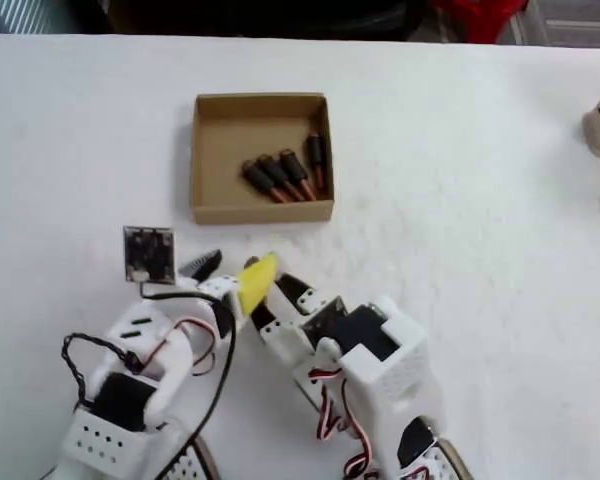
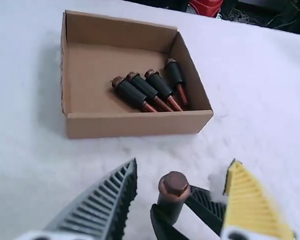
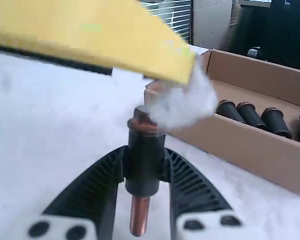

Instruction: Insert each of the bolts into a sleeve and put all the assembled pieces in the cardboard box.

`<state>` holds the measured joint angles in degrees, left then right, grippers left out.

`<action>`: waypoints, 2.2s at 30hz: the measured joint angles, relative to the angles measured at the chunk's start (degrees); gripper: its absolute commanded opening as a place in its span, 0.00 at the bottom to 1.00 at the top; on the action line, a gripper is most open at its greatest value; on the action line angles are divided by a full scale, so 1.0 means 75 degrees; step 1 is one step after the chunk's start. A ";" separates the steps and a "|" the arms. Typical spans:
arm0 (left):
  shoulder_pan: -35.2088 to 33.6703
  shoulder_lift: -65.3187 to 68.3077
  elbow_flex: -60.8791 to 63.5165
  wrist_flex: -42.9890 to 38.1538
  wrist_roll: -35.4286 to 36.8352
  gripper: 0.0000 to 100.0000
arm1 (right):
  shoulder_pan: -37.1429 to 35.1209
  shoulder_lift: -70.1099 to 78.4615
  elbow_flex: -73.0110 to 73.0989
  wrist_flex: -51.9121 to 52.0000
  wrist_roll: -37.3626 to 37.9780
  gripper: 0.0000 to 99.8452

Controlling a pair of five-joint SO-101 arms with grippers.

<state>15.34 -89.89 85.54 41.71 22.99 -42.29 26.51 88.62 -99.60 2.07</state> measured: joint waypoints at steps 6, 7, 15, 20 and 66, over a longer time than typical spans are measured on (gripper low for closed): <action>-0.0422 0.0000 -0.0363 0.0692 0.0082 0.30 | 0.0000 0.0000 0.0000 0.0000 0.0000 0.02; -0.0516 0.0000 -0.0363 0.0762 0.0082 0.30 | 0.0000 0.0000 0.0000 0.0000 0.0000 0.02; -0.1430 -0.0492 -0.0363 0.1453 0.0012 0.17 | 0.0000 0.0000 0.0000 0.0000 0.0000 0.02; -0.1946 -0.1829 0.0059 0.1770 -0.0305 0.05 | 0.0000 0.0000 0.0000 0.0000 0.0000 0.02; -0.4161 -0.1852 0.1008 0.3763 -0.3364 0.02 | 0.2415 -1.1651 -0.1301 1.4980 -0.0012 0.02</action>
<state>-15.87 -103.78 93.10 69.93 -2.24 -24.18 -60.88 78.86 12.75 1.98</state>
